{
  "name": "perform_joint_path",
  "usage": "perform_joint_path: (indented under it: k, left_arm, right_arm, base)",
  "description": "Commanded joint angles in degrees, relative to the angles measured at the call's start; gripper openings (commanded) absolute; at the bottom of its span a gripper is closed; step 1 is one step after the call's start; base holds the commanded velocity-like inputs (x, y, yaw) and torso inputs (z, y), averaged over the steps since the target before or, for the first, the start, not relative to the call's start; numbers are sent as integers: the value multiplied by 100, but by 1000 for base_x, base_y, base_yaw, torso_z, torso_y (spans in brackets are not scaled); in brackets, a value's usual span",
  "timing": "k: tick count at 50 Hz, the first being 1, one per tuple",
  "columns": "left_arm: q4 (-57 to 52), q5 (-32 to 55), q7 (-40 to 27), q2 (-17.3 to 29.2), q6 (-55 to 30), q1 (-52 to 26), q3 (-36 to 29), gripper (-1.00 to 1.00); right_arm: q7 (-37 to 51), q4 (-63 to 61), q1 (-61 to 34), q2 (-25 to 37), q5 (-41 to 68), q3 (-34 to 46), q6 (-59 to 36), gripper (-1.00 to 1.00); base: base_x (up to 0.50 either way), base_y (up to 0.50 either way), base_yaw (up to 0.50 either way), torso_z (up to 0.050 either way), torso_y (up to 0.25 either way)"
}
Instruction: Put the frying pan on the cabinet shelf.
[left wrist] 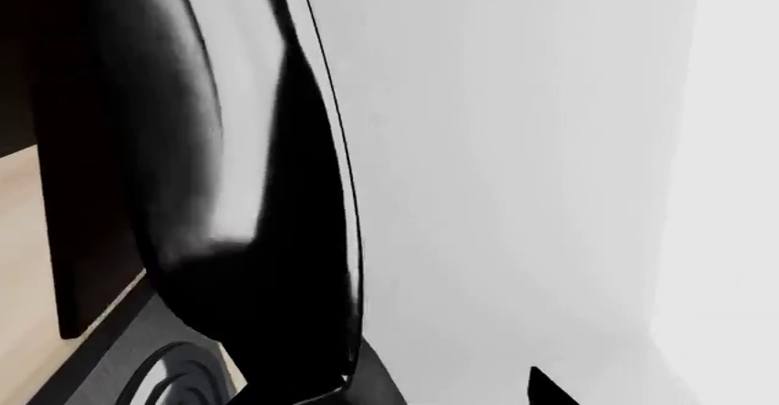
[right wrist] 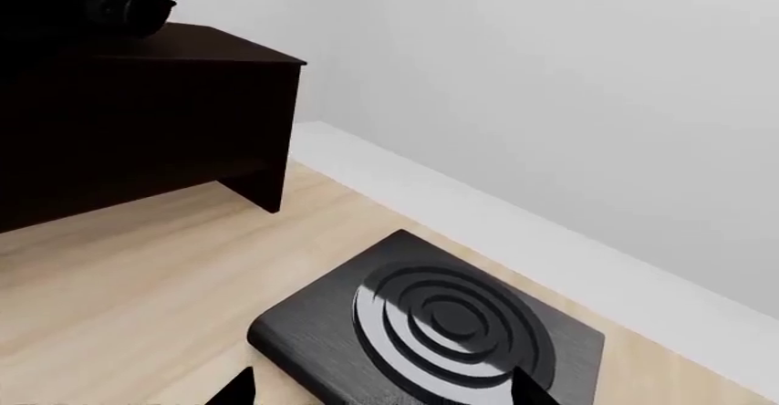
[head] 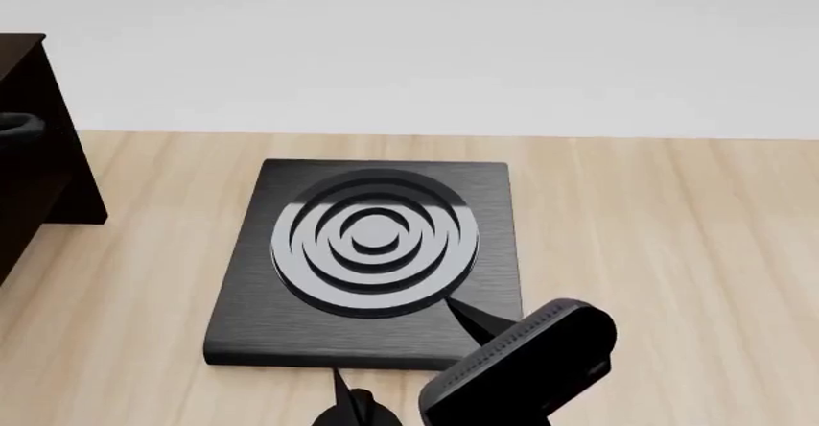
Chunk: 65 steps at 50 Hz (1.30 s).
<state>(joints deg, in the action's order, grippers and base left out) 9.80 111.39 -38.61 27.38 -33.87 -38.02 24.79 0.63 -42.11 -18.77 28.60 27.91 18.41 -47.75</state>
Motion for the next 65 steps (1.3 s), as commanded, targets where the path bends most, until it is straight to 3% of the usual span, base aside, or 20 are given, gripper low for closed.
perform_joint_path:
  k: [1,22,37,65]
  left_arm:
    - [190,-238,77,-80,-153,268,3,100]
    - [-278,-160,65,-219,-166,628,68,100]
    - [-1215,112,-484,-338,-154,726,95,100]
    - [-1615,133,-497,-387,-82,1153,265,100]
  right_arm:
    - [73,-189,64,31,-55,-40,-144,100]
    - [97,-142,124,45,-37,-35,-42,100]
    - [143,-163,205,69,-8,-65,6,100]
    - [186,-153,279,121,40,-106,97,100]
  base:
    - [13,3,0,0,0]
    - [1,1,0,0,0]
    - [0,0,0,0,0]
    - [0,0,0,0,0]
